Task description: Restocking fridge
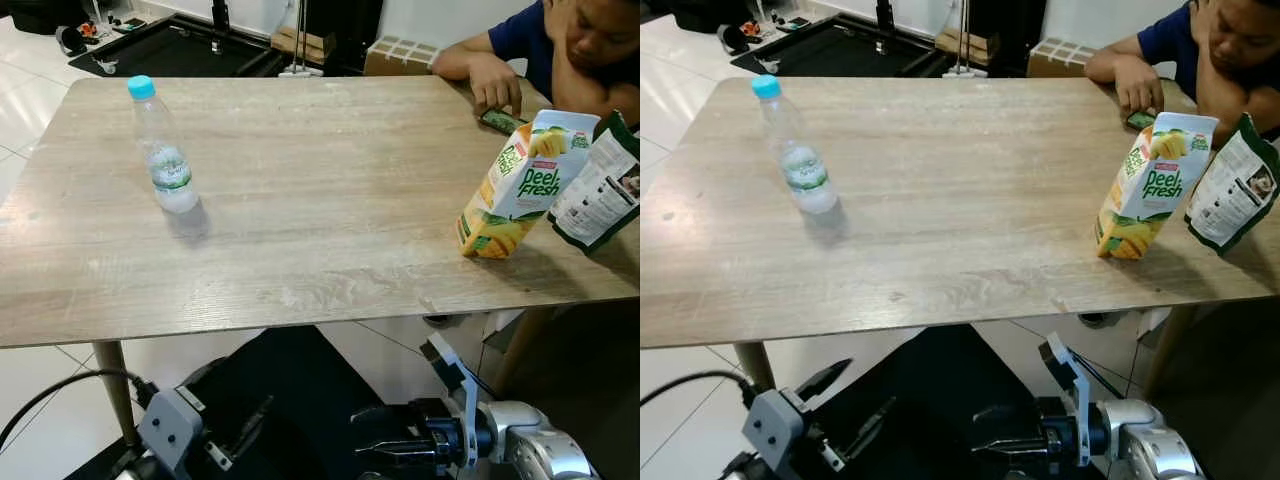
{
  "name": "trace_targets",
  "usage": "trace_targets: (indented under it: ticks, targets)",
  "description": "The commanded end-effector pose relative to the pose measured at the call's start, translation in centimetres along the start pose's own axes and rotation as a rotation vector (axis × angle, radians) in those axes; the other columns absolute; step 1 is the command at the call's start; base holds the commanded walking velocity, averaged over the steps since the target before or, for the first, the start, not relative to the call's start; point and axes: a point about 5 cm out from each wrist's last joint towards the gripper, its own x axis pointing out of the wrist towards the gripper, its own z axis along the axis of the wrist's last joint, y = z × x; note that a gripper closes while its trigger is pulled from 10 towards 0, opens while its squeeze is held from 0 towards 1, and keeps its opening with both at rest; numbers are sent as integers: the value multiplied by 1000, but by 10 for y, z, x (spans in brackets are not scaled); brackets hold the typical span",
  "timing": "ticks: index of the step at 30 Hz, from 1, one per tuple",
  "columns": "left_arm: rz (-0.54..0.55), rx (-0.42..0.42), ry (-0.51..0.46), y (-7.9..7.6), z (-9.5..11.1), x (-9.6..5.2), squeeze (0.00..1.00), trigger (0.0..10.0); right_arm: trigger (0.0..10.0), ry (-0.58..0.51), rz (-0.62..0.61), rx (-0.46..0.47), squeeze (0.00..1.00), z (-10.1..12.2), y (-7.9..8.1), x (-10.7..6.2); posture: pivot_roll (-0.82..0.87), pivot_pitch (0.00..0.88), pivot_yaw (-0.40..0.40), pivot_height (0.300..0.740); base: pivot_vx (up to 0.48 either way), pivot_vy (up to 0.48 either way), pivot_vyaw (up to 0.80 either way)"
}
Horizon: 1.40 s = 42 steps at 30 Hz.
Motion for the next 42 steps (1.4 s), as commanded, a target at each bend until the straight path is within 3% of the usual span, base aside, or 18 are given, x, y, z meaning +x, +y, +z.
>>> trace_targets:
  ticks: [1, 5, 9, 10, 11, 14, 17, 19, 24, 26, 30, 31, 32, 34, 35, 39, 40, 42]
  targets:
    - [-75, -2, -25, -2, 19, 6, 0, 10000, 10000, -108, 41, -22, 0, 23, 7, 1, -62, 116, -41, 740, 0, 0, 0]
    - [-91, 19, -71, 2, 36, 15, 0, 10000, 10000, -170, 59, -36, 0, 35, 9, 3, -61, 113, -41, 740, 0, 0, 0]
    - [4, 107, -158, 25, 60, 29, 0, 10000, 10000, -220, 37, -77, 0, 48, 8, 7, -58, 106, -42, 740, 0, 0, 0]
    - [90, 155, -182, 42, 70, 35, 0, 10000, 10000, -242, 10, -93, 0, 55, 6, 10, -59, 103, -40, 740, 0, 0, 0]
    - [90, 155, -182, 42, 70, 35, 0, 10000, 10000, -242, 10, -93, 0, 55, 6, 10, -59, 103, -40, 740, 0, 0, 0]
    - [285, 259, -226, 86, 97, 43, 0, 10000, 10000, -272, -80, -172, 0, 77, -3, 19, -56, 97, -36, 740, 0, 0, 0]
    - [341, 301, -236, 99, 107, 45, 0, 10000, 10000, -301, -102, -207, 0, 88, -6, 22, -55, 97, -36, 740, 0, 0, 0]
    - [425, 367, -245, 119, 123, 50, 0, 10000, 10000, -360, -149, -258, 0, 108, -11, 26, -54, 95, -38, 740, 0, 0, 0]
    - [526, 427, -250, 148, 140, 61, 0, 10000, 10000, -464, -224, -342, 0, 143, -20, 30, -55, 101, -43, 740, 0, 0, 0]
    - [575, 425, -244, 164, 146, 69, 0, 10000, 10000, -487, -315, -394, 0, 157, -29, 36, -57, 102, -42, 740, 0, 0, 0]
    - [590, 417, -235, 176, 149, 76, 0, 10000, 10000, -488, -413, -414, 0, 165, -41, 41, -58, 106, -43, 740, 0, 0, 0]
    - [580, 389, -225, 186, 149, 83, 86, 10000, 10000, -472, -494, -437, 0, 167, -50, 44, -59, 110, -46, 740, 0, 0, 0]
    - [571, 367, -219, 195, 150, 91, 337, 10000, 10000, -476, -562, -449, 0, 171, -58, 46, -59, 112, -46, 740, 0, 0, 0]
    - [564, 352, -216, 200, 151, 96, 337, 10000, 10000, -481, -602, -456, 0, 173, -62, 48, -59, 111, -47, 740, 0, 0, 0]
    - [527, 323, -222, 204, 153, 104, 624, 10000, 10000, -510, -637, -455, 0, 177, -65, 49, -61, 113, -48, 740, 0, 0, 0]
    - [499, 308, -224, 206, 154, 110, 694, 10000, 10000, -535, -657, -453, 0, 180, -67, 49, -67, 117, -47, 740, 0, 0, 0]
    - [464, 287, -234, 207, 157, 118, 1000, 10000, 10000, -563, -681, -458, 0, 184, -69, 49, -73, 118, -46, 740, 0, 0, 0]
    - [407, 268, -253, 206, 165, 133, 1000, 10000, 10000, -586, -717, -473, 0, 189, -71, 51, -79, 121, -41, 740, 0, 0, 0]
